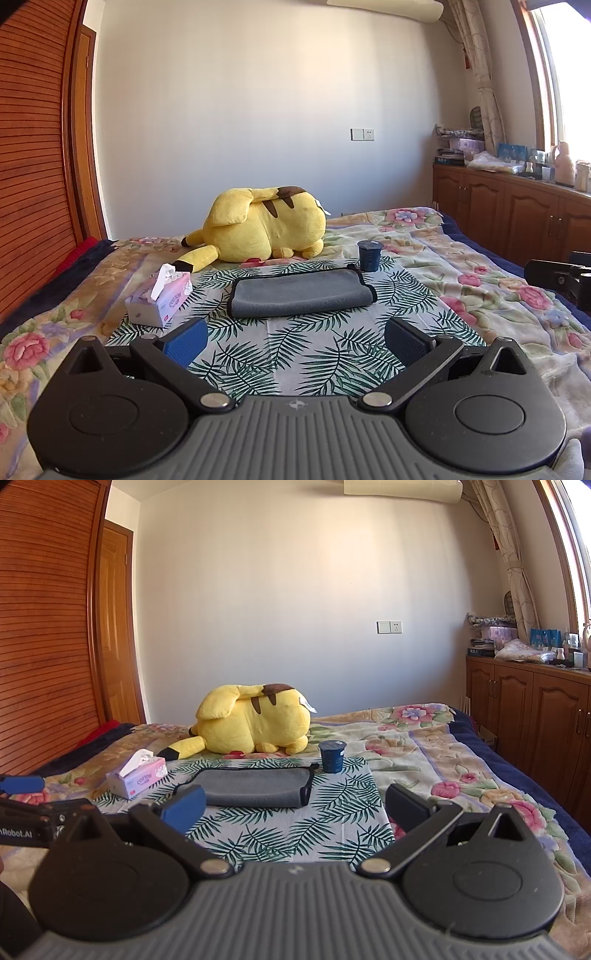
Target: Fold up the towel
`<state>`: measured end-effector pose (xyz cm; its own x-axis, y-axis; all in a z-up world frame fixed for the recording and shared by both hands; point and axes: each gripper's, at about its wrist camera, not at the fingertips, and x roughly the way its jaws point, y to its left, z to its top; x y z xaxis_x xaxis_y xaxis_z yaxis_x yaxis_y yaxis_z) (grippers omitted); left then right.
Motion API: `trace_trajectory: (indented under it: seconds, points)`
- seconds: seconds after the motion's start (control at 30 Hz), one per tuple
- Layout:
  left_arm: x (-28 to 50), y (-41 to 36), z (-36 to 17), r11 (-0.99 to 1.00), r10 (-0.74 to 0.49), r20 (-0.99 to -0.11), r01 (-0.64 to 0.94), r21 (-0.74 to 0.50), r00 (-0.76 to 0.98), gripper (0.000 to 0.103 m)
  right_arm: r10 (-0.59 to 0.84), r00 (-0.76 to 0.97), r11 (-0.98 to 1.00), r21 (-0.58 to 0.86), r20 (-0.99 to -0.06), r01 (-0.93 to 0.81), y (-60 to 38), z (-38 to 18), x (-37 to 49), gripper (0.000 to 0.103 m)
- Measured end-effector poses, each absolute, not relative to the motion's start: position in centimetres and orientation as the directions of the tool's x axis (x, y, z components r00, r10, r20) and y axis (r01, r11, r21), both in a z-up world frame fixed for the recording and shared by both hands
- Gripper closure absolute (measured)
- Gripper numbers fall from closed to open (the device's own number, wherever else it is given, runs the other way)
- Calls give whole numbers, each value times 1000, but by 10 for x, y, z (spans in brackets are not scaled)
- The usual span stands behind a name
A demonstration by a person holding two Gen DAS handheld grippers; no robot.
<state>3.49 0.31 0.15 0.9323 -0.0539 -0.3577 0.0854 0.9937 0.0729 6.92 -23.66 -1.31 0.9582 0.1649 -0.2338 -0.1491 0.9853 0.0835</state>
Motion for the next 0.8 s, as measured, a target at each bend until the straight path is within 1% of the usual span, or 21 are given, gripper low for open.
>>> trace_trajectory:
  seconds: [0.8]
  points:
    - [35, 4, -1, 994, -47, -362, 81, 79, 931, 16, 166, 957, 985, 90, -237, -148, -236, -16, 70, 0]
